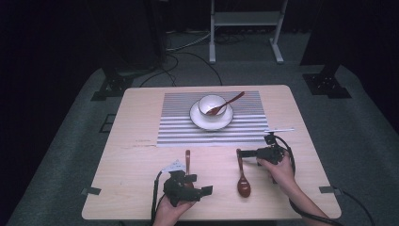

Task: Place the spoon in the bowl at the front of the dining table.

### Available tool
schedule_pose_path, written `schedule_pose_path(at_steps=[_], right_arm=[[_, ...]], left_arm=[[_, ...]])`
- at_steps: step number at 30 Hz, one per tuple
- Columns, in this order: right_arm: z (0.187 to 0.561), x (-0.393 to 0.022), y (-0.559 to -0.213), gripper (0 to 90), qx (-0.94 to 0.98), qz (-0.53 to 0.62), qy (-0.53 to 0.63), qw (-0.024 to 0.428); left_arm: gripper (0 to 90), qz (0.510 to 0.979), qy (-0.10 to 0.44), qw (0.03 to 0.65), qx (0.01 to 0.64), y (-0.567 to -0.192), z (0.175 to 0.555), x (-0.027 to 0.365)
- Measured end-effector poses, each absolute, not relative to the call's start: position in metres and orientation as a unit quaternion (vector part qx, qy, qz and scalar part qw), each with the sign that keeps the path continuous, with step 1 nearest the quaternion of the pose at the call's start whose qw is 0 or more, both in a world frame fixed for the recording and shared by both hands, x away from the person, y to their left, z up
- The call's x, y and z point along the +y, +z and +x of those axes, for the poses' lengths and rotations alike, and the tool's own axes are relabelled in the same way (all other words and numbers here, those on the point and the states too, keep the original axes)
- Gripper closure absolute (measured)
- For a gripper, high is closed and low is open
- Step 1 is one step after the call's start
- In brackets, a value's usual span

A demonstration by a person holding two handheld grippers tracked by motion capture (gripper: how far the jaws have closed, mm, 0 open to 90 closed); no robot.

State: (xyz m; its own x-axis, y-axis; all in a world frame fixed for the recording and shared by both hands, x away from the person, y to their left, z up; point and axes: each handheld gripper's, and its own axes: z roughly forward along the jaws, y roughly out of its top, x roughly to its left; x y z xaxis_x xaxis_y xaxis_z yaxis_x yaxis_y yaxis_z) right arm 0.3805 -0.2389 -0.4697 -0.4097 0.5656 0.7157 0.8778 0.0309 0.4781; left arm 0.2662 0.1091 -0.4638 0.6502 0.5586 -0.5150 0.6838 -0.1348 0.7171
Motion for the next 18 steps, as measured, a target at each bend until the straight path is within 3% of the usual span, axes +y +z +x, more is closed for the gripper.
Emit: schedule_pose_path(at_steps=[18], right_arm=[[0.363,-0.238,-0.462,50.7,-0.701,-0.5,-0.479,0.173]], left_arm=[[5.3,0.748,-0.06,0.514,0.416,-0.464,0.266,0.11]])
